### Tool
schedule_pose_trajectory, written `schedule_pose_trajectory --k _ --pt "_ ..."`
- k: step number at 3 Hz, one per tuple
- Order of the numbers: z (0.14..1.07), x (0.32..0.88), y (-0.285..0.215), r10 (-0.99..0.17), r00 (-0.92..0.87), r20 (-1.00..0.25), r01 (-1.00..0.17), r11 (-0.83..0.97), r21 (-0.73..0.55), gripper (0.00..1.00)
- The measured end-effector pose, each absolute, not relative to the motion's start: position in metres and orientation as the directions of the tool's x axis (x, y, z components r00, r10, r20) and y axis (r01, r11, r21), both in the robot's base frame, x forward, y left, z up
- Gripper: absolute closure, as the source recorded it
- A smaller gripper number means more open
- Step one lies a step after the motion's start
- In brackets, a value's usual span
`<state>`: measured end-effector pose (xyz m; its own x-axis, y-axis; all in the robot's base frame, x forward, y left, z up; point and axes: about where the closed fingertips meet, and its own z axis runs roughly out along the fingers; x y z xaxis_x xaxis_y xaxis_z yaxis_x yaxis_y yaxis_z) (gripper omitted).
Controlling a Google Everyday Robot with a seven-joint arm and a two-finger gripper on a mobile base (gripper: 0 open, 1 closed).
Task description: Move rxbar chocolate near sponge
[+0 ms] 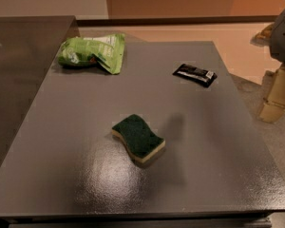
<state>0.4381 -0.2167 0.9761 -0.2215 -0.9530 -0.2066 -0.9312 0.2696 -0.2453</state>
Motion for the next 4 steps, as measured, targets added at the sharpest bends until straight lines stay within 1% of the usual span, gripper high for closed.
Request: schedule_pose_trajectory --k 1,2,4 --pt "0.977 0.440 -0.216 -0.952 -0.220 -0.211 -0.930 0.270 -0.249 0.00" --pt "0.972 0.460 -0.213 -0.940 -0.222 -0.257 -0.925 0.287 -0.249 0.00" --pt "0.949 0.528 -0.210 -0.878 -0.257 -0.403 -0.902 0.368 -0.226 0.00"
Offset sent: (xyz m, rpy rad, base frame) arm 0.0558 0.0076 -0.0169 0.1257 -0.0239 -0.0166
